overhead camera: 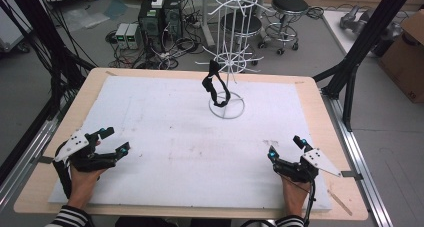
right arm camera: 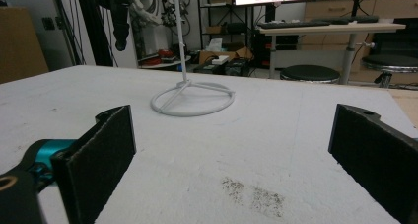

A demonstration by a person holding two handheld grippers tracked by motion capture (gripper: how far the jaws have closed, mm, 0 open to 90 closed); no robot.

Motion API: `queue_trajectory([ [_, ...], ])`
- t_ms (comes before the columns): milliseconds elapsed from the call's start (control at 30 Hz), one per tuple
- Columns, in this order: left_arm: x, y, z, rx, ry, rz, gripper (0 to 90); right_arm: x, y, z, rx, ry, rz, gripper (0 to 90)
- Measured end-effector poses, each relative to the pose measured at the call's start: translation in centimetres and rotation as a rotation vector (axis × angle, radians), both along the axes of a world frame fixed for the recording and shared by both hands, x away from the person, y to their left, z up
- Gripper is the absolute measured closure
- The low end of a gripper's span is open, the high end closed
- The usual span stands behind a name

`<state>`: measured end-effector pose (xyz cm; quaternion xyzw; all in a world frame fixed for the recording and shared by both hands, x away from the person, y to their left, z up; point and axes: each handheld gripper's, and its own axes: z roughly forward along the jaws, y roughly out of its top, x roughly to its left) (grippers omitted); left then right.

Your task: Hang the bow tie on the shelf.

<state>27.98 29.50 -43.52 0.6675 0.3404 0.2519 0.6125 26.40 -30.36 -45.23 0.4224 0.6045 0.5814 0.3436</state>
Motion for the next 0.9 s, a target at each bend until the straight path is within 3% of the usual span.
queue_trajectory([
  [200, -0.3, -0.6, -0.9, -0.033, -0.058, 0.032, 15.0, 0.0, 0.0, 0.0, -0.005, -0.003, -0.001, 3.0],
  [333, -0.2, -0.9, -1.6, -0.033, -0.036, 0.034, 15.0, 0.0, 0.0, 0.0, -0.007, -0.004, -0.002, 2.9],
  [900, -0.2, -0.7, -1.7, -0.044, -0.046, 0.045, 14.8, 0.0, 0.0, 0.0, -0.012, -0.01, -0.002, 3.0],
])
